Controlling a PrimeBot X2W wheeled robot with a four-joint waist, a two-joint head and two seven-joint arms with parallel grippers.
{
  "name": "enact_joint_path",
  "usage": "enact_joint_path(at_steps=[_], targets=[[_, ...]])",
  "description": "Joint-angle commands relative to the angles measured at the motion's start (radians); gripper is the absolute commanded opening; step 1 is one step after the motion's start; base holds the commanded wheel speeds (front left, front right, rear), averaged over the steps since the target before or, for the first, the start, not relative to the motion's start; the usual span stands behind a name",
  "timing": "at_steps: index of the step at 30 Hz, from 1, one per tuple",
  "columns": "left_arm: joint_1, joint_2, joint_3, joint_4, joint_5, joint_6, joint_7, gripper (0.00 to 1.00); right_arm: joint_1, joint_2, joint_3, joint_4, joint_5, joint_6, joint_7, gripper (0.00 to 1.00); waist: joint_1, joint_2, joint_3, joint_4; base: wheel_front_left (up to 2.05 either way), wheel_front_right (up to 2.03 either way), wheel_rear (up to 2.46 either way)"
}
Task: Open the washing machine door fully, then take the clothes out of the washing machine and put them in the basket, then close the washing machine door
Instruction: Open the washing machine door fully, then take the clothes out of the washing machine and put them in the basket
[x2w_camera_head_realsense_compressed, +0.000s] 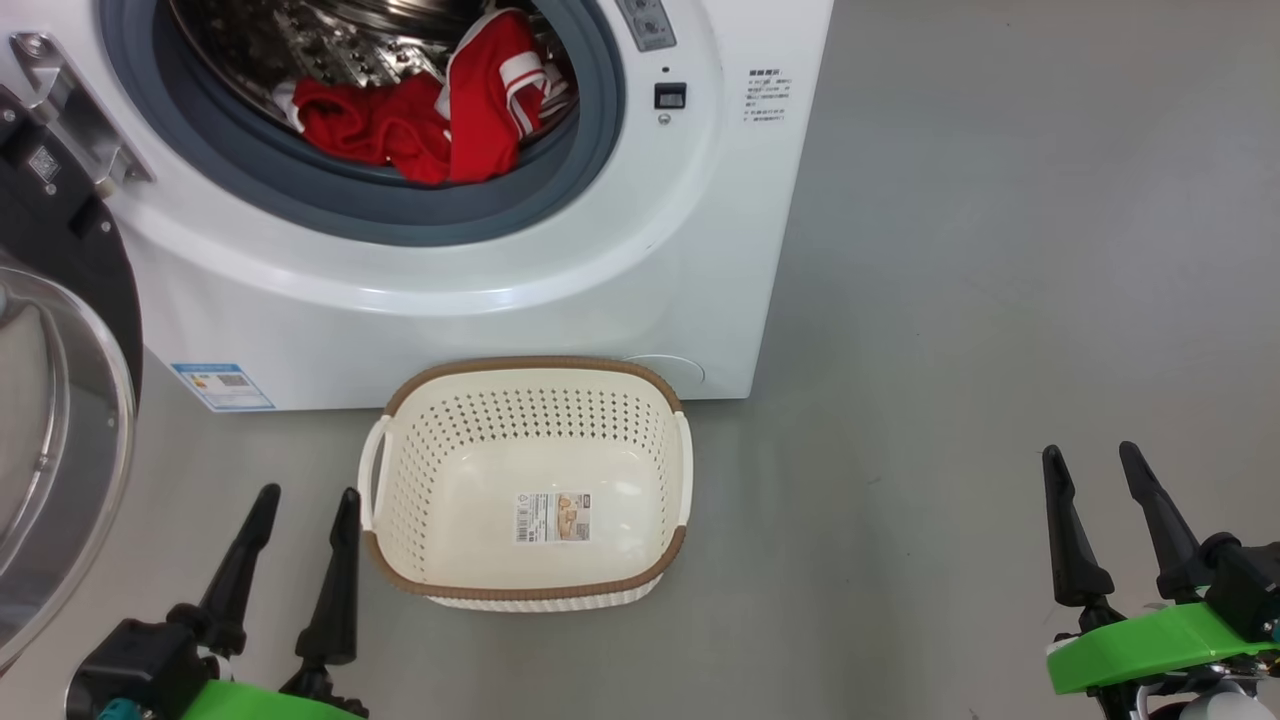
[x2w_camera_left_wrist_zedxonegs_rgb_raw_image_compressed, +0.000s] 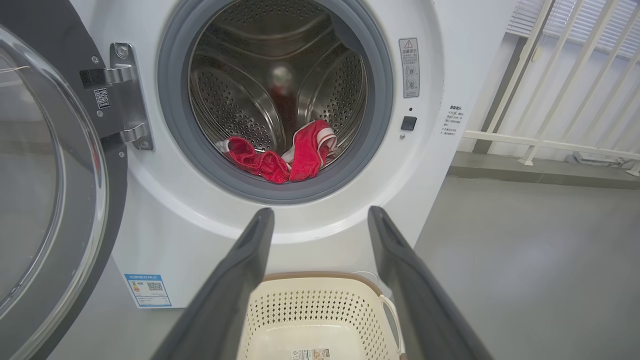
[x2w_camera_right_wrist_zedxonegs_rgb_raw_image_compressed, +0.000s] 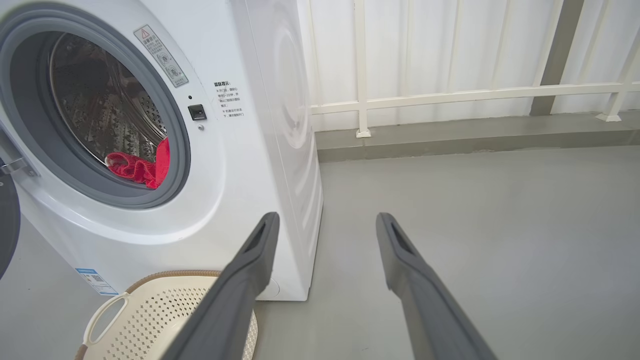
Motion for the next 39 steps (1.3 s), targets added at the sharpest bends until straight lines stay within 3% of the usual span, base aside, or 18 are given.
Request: enact_joint_path(at_steps=[1,11,29,39], targets=[[-0.004,0.018,0.039,-0.026,0.001,-0.005,-0.005,1.0,-0.009,-0.011,0.021,-0.028,-0.012,0.007,-0.006,1.0,0.0,0.0,-0.001,0.001,0.0,0.0,0.0],[-0.002,0.025,0.027,-0.03,-0.015,-0.005,-0.005,1.0,-0.008,-0.015,0.029,-0.025,-0.01,0.007,-0.006,1.0,0.0,0.0,-0.001,0.002,0.25,-0.28,0.02],[-0.02,0.027,0.04,-0.023,-0.009,-0.005,-0.005,1.0,-0.022,-0.013,0.033,-0.025,-0.006,0.007,-0.006,1.0,0.0,0.0,0.018,0.002,1.16,-1.19,0.03],[-0.018,0.008,0.047,-0.009,-0.014,-0.005,-0.005,1.0,-0.026,-0.014,0.035,-0.026,-0.004,0.007,-0.006,1.0,0.0,0.0,0.022,0.003,0.17,-0.17,0.0]])
